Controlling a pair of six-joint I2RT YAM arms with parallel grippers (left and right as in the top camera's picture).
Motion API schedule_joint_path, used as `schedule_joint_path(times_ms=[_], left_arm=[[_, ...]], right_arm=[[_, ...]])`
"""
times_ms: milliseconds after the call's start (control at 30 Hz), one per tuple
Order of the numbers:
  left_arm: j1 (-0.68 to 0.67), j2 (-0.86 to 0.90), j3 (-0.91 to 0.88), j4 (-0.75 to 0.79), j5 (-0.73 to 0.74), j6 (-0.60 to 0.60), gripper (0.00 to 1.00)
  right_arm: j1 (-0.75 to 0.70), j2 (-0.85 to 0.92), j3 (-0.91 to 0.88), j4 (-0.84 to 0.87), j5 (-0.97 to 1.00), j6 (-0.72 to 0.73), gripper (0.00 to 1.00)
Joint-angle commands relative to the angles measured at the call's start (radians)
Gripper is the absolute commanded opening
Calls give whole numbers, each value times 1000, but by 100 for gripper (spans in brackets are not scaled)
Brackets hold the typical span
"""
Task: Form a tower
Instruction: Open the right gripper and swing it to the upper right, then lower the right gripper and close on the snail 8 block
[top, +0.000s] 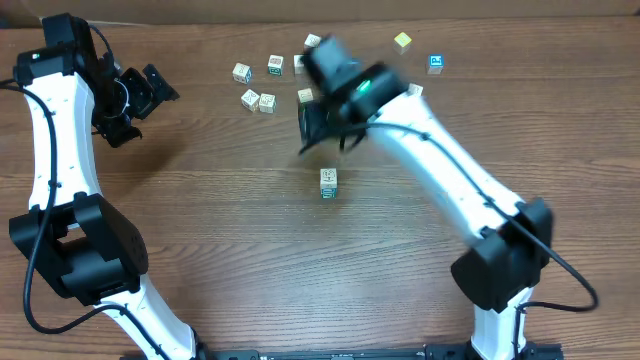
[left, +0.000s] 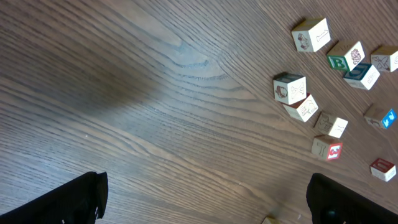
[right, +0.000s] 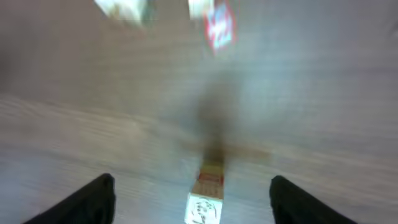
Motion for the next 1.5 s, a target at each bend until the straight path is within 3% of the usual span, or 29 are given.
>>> schedule_joint_path(times_ms=[0, 267, 567, 733, 1000, 1133, 1467], left_arm=[[-6, -4, 14, 2, 7, 18, 100], [-6, -4, 14, 2, 8, 18, 99], [-6, -4, 14, 2, 8, 18, 100], [-6, -4, 14, 2, 8, 18, 100], [-6, -4, 14, 2, 7, 18, 100], [-6, -4, 14, 2, 8, 18, 99], [-6, -4, 14, 2, 7, 18, 99]], right_arm=[[-54, -23, 169, -12, 17, -124, 80], [-261, -2, 176, 14, 39, -177, 83], [-478, 167, 157, -12, -68, -175, 81], [-504, 266, 157, 16, -70, -175, 78], [-502, 359, 157, 109, -69, -171, 84], [-497, 386, 156, 138, -70, -139, 83], [-487, 447, 152, 191, -70, -117, 69]])
